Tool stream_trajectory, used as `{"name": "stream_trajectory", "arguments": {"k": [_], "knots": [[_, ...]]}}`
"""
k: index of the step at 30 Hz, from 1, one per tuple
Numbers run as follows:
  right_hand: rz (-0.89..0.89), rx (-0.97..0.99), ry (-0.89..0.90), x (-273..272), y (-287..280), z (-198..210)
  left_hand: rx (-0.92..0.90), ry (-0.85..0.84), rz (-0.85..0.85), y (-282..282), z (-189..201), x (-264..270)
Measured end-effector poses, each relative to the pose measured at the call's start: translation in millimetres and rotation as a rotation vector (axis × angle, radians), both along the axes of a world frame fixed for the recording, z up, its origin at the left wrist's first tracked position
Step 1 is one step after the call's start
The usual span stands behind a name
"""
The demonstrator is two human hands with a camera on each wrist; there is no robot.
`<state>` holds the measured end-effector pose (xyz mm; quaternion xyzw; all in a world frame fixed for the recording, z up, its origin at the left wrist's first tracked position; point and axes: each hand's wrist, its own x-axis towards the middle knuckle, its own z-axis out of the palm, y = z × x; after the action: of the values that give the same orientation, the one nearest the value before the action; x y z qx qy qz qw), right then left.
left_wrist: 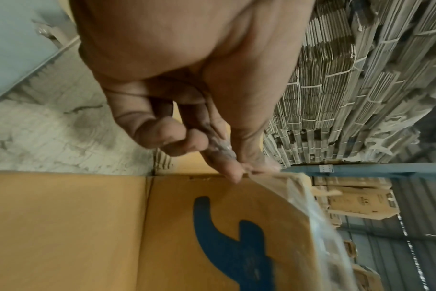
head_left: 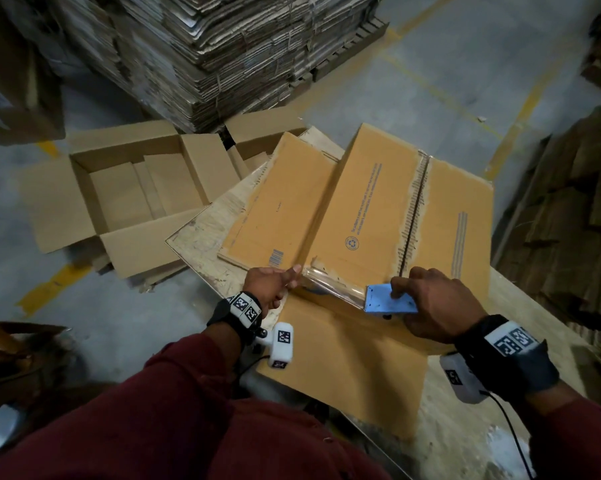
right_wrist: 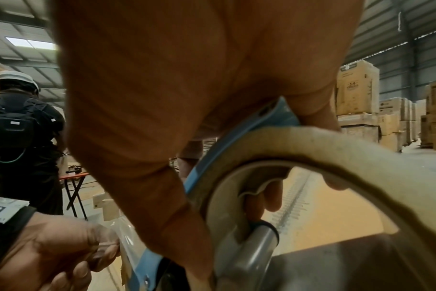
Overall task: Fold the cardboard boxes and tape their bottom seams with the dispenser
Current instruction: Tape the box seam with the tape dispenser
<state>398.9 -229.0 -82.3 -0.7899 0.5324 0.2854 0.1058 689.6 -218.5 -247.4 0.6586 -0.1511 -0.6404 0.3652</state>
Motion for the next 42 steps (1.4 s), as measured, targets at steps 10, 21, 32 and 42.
{"name": "stream_trajectory", "arguments": {"k": [10,21,32,42], "knots": [[-0.017,-0.016,0.030,1,0,-7,0.121,0.091,-0.118,-2,-12,-1],[-0.011,-0.104,-0.066,-3,4,-10,0.018,-0.490,-0.302,-18,-28,13],[0.011,-0.130,-0.113,-5,9,-12,-0.395,-0.053,-0.245,32,14,-24],[0.036,-0.090,-0.060,-2,6,-7,-0.240,0.048,-0.375,10,9,1]]}}
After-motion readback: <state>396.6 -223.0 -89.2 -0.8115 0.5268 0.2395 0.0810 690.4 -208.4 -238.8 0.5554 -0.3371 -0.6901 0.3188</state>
